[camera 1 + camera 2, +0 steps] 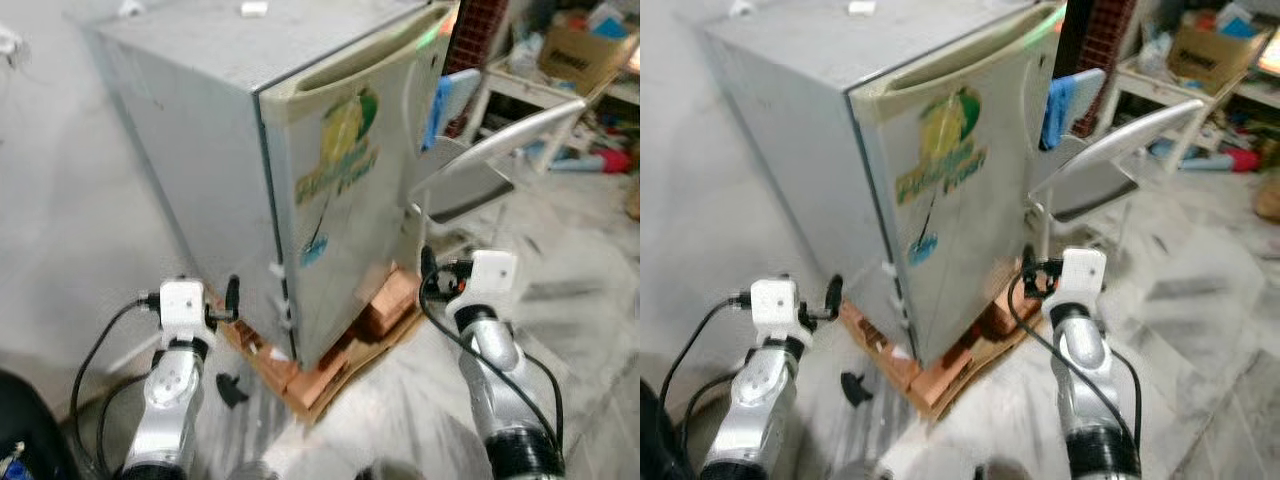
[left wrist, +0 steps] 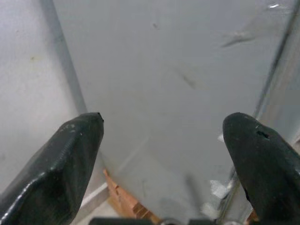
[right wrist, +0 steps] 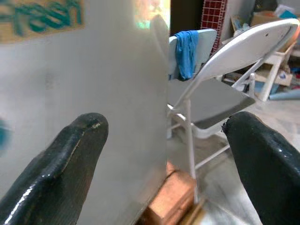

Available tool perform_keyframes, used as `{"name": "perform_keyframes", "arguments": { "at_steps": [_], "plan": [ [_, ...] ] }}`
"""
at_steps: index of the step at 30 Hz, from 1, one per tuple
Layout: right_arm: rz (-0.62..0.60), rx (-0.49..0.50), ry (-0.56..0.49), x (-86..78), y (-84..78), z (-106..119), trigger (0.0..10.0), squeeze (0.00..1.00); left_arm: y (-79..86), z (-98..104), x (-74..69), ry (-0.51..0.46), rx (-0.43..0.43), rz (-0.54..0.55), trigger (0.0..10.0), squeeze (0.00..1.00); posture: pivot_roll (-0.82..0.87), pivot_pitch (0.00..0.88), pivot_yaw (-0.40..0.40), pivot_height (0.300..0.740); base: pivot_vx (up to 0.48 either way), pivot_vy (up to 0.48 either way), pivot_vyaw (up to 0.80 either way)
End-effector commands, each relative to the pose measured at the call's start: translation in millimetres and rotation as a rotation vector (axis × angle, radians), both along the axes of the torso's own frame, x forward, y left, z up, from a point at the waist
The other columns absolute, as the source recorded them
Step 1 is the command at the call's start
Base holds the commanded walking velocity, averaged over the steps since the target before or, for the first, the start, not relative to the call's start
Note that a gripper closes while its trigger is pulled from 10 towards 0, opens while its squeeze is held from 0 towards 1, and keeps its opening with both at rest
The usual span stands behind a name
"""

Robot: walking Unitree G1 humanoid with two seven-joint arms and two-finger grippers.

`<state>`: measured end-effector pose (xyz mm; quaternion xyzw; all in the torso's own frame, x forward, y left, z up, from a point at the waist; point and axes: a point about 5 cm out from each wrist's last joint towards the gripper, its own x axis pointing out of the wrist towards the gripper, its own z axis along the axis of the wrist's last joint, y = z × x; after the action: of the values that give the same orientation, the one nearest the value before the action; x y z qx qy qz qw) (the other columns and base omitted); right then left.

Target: Restocking fridge

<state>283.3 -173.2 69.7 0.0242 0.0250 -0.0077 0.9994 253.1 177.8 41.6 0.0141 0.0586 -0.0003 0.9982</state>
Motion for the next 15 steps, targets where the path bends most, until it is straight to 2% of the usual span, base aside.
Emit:
{"name": "perform_keyframes", "arguments": {
  "at_steps": [1, 6, 12, 15],
  "plan": [
    [-0.014, -0.016, -0.016, 1.7, -4.5, 4.9, 10.0, 0.0, -4.8, 1.4, 2.2, -0.001, -0.016, -0.027, 10.0, 0.0, -0.04, 0.0, 0.035, 0.74, 0.0, 0.0, -0.8],
    [-0.017, -0.02, -0.021, 2.6, -5.6, 6.5, 10.0, 0.0, -8.0, 2.4, 4.3, -0.002, -0.026, -0.055, 10.0, 0.0, -0.04, 0.0, 0.035, 0.74, 0.0, 0.0, -0.8],
    [-0.015, -0.026, -0.032, 3.1, -5.3, 10.4, 10.0, 0.0, -9.1, 9.5, 17.4, -0.022, -0.04, -0.069, 10.0, 0.0, -0.05, 0.006, 0.035, 0.74, 0.0, 0.0, -0.8],
    [-0.009, -0.034, -0.042, 0.7, -4.7, 13.0, 10.0, 0.0, -9.3, 11.9, 25.3, -0.027, -0.058, -0.076, 10.0, 0.0, -0.05, 0.015, 0.036, 0.74, 0.0, 0.0, 0.0]
  ]
}}
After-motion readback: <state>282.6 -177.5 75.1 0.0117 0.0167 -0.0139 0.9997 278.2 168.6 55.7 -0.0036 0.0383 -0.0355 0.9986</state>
